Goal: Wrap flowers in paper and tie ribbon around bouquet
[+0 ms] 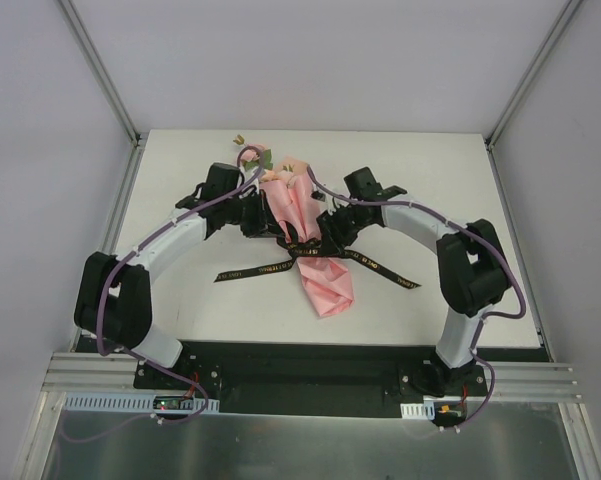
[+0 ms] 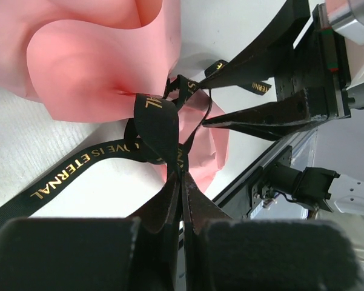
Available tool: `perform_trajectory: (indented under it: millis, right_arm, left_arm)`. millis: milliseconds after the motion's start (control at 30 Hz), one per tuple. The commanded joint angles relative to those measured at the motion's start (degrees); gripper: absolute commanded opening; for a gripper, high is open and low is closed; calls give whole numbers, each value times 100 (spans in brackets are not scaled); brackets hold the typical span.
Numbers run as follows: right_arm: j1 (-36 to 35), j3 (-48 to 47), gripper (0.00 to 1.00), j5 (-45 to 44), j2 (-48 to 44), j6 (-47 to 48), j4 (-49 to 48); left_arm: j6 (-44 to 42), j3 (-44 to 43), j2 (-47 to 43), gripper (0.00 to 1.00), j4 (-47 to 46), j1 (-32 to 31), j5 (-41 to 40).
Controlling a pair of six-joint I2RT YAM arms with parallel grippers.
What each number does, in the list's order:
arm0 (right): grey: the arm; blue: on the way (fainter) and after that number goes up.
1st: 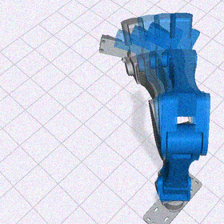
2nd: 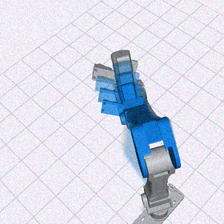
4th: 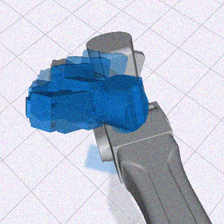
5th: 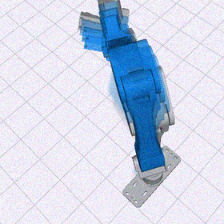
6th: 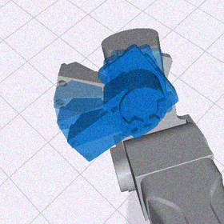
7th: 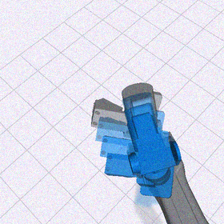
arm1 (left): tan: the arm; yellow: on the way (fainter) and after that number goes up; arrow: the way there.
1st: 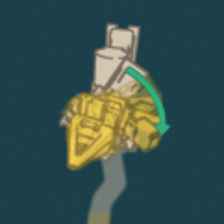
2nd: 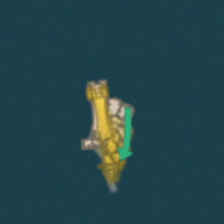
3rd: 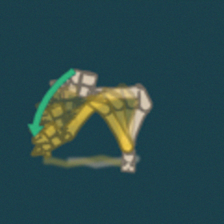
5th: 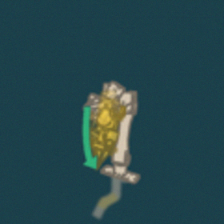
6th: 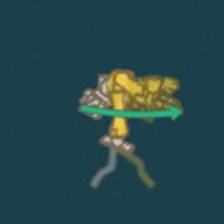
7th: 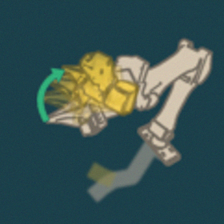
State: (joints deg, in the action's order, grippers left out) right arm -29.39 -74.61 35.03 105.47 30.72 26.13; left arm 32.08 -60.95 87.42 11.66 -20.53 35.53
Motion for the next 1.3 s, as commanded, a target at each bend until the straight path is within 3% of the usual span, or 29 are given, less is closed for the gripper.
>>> perform_trajectory:
  millis: [0, 133, 233, 467, 500, 533, 600, 733, 967, 1067, 1200, 1267]
  right_arm:
    - [-137, -63, 39, -74, -316, 66, -187]
    - [-199, 25, 11, -22, -492, -197, -179]
    - [-208, 157, 0, -22, -606, -434, -205]
    - [-208, 386, 2, 276, -625, -515, -433]
    - [-208, 342, 5, 372, -589, -488, -390]
    - [-217, 281, 21, 452, -546, -453, -355]
    - [-225, 271, 37, 522, -475, -383, -354]
    - [-234, 219, 41, 724, -343, -286, -354]
    - [-287, 87, 31, 804, -141, -260, -267]
    - [-287, 78, 22, 804, -106, -268, -258]
    - [-296, 139, 0, 743, -141, -417, -293]
    - [-313, 253, 1, 481, -246, -741, -485]
  left_arm:
    - [-202, 118, -339, 0, 64, 6, 60]
    - [-272, 250, -401, 0, 99, 6, -45]
    - [-316, 364, -515, 0, 135, 6, -125]
    - [-351, 523, -621, 0, 161, -3, -248]
    - [-342, 523, -612, 0, 161, -3, -231]
    - [-325, 523, -621, 0, 161, -3, -231]
    - [-333, 540, -638, 0, 161, -12, -239]
    - [-351, 584, -682, 0, 170, -12, -231]
    - [-386, 672, -743, 0, 179, -12, -274]
    - [-395, 707, -770, 0, 205, -12, -310]
    - [-281, 882, -866, 0, 231, -12, -502]
    - [-263, 979, -980, 0, 231, -12, -730]
